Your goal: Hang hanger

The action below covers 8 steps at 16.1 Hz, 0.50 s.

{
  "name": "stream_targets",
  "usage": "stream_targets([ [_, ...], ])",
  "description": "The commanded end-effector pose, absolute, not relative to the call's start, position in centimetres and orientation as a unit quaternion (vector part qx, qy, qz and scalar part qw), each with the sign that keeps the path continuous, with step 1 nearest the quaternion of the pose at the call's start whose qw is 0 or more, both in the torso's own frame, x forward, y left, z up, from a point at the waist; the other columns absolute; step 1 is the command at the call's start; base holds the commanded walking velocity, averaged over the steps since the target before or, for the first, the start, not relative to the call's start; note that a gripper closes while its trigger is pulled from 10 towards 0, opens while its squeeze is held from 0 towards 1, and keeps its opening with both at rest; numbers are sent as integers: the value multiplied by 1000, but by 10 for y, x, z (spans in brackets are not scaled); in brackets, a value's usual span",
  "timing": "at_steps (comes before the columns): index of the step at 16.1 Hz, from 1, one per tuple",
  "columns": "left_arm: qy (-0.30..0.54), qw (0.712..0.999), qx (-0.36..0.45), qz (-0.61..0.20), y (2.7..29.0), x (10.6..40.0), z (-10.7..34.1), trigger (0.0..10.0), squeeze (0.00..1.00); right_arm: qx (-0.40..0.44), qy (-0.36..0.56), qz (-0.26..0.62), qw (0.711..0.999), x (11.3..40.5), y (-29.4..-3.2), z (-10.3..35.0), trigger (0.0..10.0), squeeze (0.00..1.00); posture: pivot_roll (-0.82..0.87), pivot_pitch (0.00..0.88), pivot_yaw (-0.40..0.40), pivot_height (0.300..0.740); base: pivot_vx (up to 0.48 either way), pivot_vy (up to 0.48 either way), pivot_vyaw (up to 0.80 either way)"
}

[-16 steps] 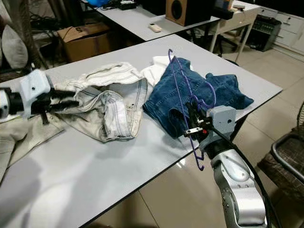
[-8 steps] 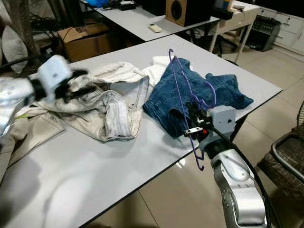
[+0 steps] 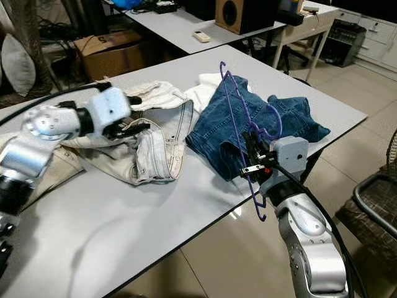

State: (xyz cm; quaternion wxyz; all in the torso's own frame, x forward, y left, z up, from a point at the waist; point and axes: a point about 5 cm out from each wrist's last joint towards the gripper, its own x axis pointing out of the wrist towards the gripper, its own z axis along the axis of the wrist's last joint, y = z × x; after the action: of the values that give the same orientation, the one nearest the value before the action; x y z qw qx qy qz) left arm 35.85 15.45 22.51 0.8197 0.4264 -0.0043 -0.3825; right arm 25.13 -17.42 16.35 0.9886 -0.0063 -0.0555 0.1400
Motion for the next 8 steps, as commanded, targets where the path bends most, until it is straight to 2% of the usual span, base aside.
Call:
stream_targets([
  [1,-15,812,464,-354,150,365,230,10000,0,-4,-63,144,988,252,-172,168,10000,0,-186,0,63,740,0,0,0],
  [6,-9,814,492,-309,138,379,216,10000,0,-4,-64,144,988,252,-171,168,10000,0,-191,0,70,740,0,0,0],
  [7,-5,814,498,-298,137,382,212,7294,0,-4,-64,144,987,251,-170,168,10000,0,-196,0,74,740,0,0,0],
  [8,-2,814,502,-294,135,385,209,3804,0,-4,-64,144,988,251,-170,168,10000,0,-200,0,78,740,0,0,0],
])
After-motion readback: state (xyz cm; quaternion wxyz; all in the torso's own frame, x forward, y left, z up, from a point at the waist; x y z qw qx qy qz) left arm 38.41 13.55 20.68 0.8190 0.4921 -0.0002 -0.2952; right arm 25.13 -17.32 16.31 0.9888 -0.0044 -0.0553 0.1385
